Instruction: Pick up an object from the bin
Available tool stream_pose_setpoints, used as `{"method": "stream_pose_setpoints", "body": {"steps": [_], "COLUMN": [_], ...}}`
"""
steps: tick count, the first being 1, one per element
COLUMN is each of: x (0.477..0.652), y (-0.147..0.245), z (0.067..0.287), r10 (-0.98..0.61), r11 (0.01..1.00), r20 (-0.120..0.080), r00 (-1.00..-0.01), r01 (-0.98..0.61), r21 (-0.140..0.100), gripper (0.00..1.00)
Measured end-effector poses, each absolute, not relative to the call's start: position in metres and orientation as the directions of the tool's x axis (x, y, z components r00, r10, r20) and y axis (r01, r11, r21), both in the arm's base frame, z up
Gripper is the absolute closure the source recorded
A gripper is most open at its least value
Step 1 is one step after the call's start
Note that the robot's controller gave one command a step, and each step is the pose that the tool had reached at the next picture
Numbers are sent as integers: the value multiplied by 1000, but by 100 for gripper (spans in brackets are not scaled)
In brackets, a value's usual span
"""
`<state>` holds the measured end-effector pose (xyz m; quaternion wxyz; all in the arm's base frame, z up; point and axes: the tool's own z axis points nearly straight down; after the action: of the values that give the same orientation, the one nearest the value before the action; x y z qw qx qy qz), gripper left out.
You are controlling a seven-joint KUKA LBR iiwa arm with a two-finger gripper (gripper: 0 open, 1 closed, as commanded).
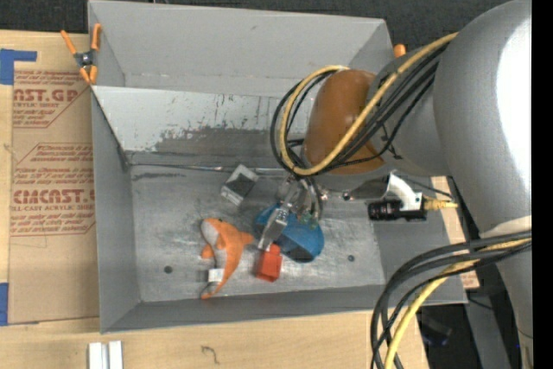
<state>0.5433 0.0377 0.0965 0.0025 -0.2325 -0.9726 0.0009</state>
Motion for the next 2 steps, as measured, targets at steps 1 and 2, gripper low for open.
{"method": "stream_pose_setpoints", "body": {"steps": [1, 2], "x": [543, 542], "y": [38, 38], "z": [111, 127], "r10": [452, 452], "r11": [892, 892], "r20": [5, 9], "r00": [-892, -892], "r01": [452, 452], "r21": [-3, -5], "gripper": [100, 100]}}
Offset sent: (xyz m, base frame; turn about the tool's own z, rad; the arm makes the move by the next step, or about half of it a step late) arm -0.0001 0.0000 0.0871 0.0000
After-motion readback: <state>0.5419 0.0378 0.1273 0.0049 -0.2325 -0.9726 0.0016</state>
